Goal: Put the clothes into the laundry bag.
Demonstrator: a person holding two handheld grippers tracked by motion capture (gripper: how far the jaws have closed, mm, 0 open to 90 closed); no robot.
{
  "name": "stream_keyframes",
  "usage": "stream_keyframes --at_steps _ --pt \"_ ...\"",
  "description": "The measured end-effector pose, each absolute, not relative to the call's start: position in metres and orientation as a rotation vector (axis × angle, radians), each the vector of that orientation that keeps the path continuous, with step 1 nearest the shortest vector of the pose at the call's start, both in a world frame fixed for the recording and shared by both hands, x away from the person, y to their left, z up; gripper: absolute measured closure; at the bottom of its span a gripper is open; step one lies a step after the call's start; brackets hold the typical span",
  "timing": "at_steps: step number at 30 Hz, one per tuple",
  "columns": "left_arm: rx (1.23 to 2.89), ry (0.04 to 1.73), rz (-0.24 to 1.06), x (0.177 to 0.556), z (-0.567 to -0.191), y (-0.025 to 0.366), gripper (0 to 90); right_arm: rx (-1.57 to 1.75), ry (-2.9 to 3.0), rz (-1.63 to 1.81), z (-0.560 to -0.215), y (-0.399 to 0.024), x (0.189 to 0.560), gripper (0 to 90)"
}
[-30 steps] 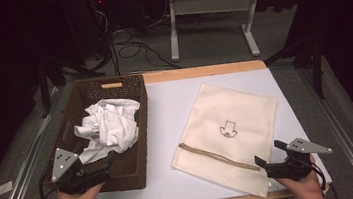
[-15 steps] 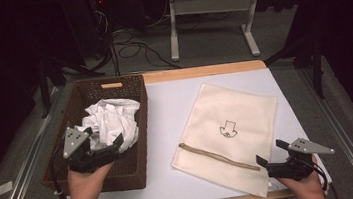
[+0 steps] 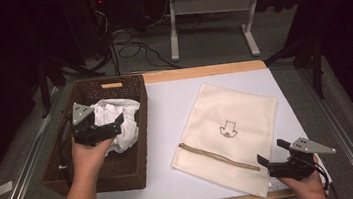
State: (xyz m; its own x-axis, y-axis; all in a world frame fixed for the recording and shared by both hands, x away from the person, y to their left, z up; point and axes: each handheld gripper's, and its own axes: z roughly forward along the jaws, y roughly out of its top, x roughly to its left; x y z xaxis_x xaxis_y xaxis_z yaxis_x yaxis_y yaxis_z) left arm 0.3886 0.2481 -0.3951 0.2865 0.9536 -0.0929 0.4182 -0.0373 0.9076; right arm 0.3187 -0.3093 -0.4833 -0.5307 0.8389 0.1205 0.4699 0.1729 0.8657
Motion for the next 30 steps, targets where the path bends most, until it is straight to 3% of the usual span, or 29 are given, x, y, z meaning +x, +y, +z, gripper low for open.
stream_keyframes --at_steps 8,19,26,30 --pt "1.719 1.345 0.728 0.424 -0.392 0.257 0.0 1.229 2.073 1.306 -0.483 -0.311 0.319 1.5" --pt "1.966 1.533 0.634 0.466 -0.403 0.275 0.0 1.223 2.093 1.3 -0.484 -0.31 0.32 1.7" --pt "2.151 1.669 0.449 0.478 -0.445 0.281 0.0 1.209 2.104 1.298 -0.485 -0.309 0.32 1.8" --pt "2.234 1.715 0.266 0.48 -0.469 0.279 0.0 1.213 2.109 1.297 -0.485 -0.308 0.32 2.0"
